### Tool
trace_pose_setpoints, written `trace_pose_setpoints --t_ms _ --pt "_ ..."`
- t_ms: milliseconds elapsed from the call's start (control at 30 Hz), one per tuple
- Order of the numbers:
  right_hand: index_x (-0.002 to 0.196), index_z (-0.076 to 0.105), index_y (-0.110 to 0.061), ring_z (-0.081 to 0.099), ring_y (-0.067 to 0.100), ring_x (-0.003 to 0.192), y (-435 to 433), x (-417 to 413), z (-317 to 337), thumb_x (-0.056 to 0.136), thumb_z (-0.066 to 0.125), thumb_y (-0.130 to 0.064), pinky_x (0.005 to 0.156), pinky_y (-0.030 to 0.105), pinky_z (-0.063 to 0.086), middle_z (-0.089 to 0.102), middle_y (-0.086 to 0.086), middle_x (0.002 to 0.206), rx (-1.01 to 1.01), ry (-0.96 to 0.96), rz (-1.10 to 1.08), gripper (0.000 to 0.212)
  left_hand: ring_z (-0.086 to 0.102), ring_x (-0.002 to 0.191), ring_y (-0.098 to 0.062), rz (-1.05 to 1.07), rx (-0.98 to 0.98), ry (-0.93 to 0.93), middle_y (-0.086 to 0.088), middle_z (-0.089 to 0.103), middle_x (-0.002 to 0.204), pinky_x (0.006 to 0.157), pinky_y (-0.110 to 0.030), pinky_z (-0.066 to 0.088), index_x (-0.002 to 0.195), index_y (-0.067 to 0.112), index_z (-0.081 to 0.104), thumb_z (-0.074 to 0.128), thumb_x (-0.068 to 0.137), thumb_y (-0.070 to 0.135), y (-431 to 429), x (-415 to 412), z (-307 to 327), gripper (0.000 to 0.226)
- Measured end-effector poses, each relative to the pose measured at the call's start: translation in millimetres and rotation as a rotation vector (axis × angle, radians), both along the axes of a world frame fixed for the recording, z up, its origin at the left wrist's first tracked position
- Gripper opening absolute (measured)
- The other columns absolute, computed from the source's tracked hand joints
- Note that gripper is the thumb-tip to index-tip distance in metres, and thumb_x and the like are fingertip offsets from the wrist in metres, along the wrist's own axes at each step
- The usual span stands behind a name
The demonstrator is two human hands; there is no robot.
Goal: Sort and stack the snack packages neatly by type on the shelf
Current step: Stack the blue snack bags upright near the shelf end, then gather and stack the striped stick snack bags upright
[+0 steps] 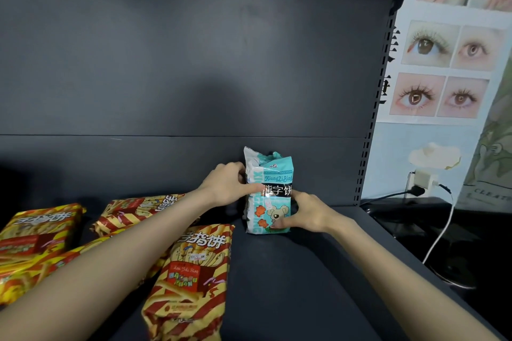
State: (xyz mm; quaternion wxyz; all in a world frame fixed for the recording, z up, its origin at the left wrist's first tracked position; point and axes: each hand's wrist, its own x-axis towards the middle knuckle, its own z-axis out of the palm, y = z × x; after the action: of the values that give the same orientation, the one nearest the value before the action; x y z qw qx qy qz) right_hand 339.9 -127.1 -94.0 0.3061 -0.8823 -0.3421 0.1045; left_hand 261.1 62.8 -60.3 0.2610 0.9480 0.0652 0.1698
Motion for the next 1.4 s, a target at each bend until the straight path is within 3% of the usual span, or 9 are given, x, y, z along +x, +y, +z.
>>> trace_pose_setpoints --t_ms 200,433,567,667,800,1000,1133,1333,1400 --pt "0.137 0.044 -0.010 0.046 0.022 0.130 -17 -19 14 0.082 0.071 -0.030 0.104 0.033 0.041 0.048 0.007 0.142 -0.143 -0.214 -0.100 0.064 0.063 0.097 -0.020 0.019 0.237 -0.072 -0.002 0.068 0.110 0.084 -0.039 0.053 0.110 0.017 0.062 0.059 0.088 0.039 -3 -26 10 0.032" --pt "0.129 0.053 -0.015 0.053 0.022 0.121 -21 -60 31 0.082 0.069 -0.033 0.100 0.043 0.045 0.057 0.002 0.132 -0.190 -0.315 -0.082 0.052 0.058 0.111 -0.020 -0.036 0.418 0.035 -0.003 0.061 0.124 0.093 -0.039 0.050 0.125 0.017 0.054 0.056 0.090 0.040 -2 -79 24 0.042" --pt "0.121 0.056 -0.014 0.058 0.022 0.108 -14 -81 45 0.084 0.067 -0.033 0.092 0.041 0.049 0.060 0.002 0.125 -0.177 -0.343 -0.030 0.043 0.056 0.114 -0.017 -0.017 0.408 0.019 -0.002 0.059 0.127 0.094 -0.035 0.050 0.128 0.018 0.052 0.057 0.090 0.042 7 -115 32 0.045" --pt "0.130 0.051 -0.014 0.055 0.025 0.111 -7 -100 48 0.084 0.066 -0.035 0.094 0.040 0.047 0.053 0.007 0.132 -0.161 -0.348 -0.012 0.053 0.057 0.114 -0.016 0.025 0.357 0.035 -0.002 0.059 0.127 0.095 -0.035 0.050 0.127 0.018 0.053 0.058 0.089 0.042 15 -143 30 0.046" --pt "0.130 0.050 -0.012 0.054 0.020 0.108 4 -129 35 0.086 0.064 -0.036 0.086 0.028 0.044 0.053 0.007 0.130 -0.085 -0.291 0.078 0.052 0.057 0.113 -0.017 0.114 0.328 0.040 0.000 0.061 0.126 0.095 -0.039 0.049 0.124 0.021 0.055 0.058 0.087 0.049 24 -181 10 0.047" --pt "0.134 0.043 -0.012 0.052 0.019 0.117 22 -159 12 0.088 0.060 -0.045 0.094 0.029 0.045 0.054 0.005 0.126 -0.041 -0.139 0.137 0.059 0.055 0.114 -0.014 0.157 0.268 0.080 0.001 0.060 0.126 0.095 -0.030 0.047 0.124 0.018 0.056 0.056 0.088 0.050 31 -220 -15 0.049" --pt "0.137 0.036 -0.010 0.053 0.015 0.109 37 -167 9 0.085 0.058 -0.055 0.090 0.026 0.045 0.054 0.001 0.121 -0.005 -0.002 0.087 0.073 0.056 0.113 -0.014 0.156 0.214 0.102 0.000 0.061 0.125 0.096 -0.035 0.049 0.123 0.018 0.057 0.053 0.087 0.053 39 -221 -23 0.050" --pt "0.144 0.025 -0.007 0.052 0.021 0.120 65 -159 -1 0.070 0.066 -0.066 0.101 0.033 0.044 0.051 0.006 0.135 0.016 0.191 -0.083 0.103 0.050 0.120 -0.015 0.129 0.217 0.094 0.000 0.056 0.131 0.099 -0.032 0.045 0.124 0.019 0.056 0.050 0.090 0.052 60 -212 -29 0.047" --pt "0.141 0.027 -0.007 0.052 0.022 0.120 72 -156 0 0.068 0.070 -0.063 0.099 0.034 0.045 0.052 0.007 0.133 0.024 0.273 -0.119 0.102 0.046 0.124 -0.017 0.128 0.234 0.097 -0.002 0.052 0.134 0.102 -0.034 0.041 0.125 0.020 0.055 0.050 0.090 0.051 72 -206 -27 0.047"
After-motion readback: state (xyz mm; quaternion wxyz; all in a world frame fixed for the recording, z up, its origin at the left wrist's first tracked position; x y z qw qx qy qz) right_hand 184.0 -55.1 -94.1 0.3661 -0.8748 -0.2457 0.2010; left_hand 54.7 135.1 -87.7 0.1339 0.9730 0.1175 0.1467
